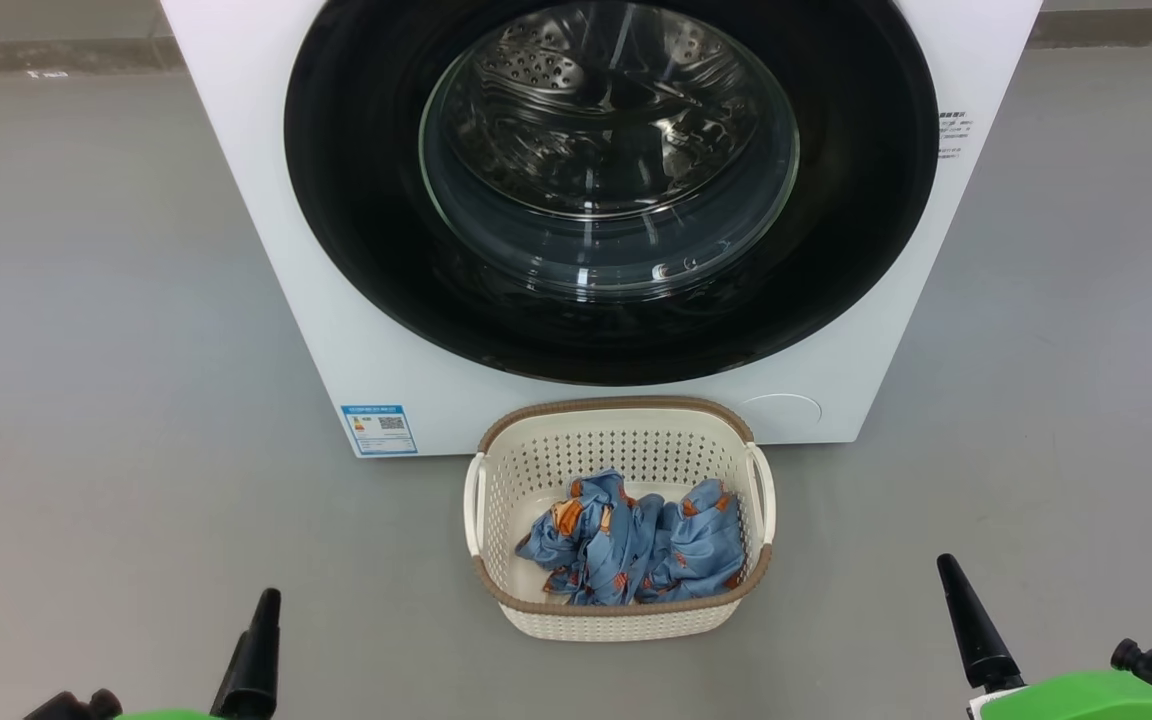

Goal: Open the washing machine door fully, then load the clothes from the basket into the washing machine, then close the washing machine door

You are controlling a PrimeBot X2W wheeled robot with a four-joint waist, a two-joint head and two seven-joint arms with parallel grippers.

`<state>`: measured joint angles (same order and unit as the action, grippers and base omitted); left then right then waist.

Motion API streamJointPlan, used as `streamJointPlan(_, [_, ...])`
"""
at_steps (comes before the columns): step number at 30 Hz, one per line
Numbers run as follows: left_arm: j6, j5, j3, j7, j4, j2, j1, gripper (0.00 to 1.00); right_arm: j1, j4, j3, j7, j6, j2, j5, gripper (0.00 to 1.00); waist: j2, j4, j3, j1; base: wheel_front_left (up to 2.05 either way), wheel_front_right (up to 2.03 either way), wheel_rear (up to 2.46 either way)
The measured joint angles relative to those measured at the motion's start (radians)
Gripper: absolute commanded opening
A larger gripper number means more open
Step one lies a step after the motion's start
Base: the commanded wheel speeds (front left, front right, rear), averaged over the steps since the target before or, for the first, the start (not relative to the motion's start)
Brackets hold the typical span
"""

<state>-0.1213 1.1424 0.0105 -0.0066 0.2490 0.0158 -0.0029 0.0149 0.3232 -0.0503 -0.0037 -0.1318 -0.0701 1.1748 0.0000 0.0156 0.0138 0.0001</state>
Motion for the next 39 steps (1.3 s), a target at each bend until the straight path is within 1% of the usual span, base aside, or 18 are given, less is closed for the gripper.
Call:
streamJointPlan(5, [0.011,-0.073,-0.008,-0.012,-0.018,0.001,0.001,1.00,0.000,0.000,0.002,-0.017,0.000,-0.004,-0.058,1.00,0.0000,0.000,0.000,0.0000,0.00,0.00,0.00])
streamJointPlan(15, [0.013,-0.202,-0.031,-0.043,-0.043,0.001,0.004,1.00,0.000,-0.005,0.002,-0.044,0.000,-0.016,-0.174,1.00,0.0000,0.002,0.003,0.0000,0.00,0.00,0.00])
streamJointPlan(17, [0.020,-0.224,-0.034,-0.048,-0.049,0.002,0.004,1.00,0.000,-0.006,0.003,-0.052,0.000,-0.019,-0.194,1.00,0.0000,0.002,0.003,0.0000,0.00,0.00,0.00])
streamJointPlan(39, [0.022,-0.503,-0.066,-0.109,-0.102,0.005,0.023,1.00,0.000,-0.017,0.034,-0.113,0.000,-0.043,-0.439,1.00,0.0000,0.012,0.014,0.0000,0.00,0.00,0.00])
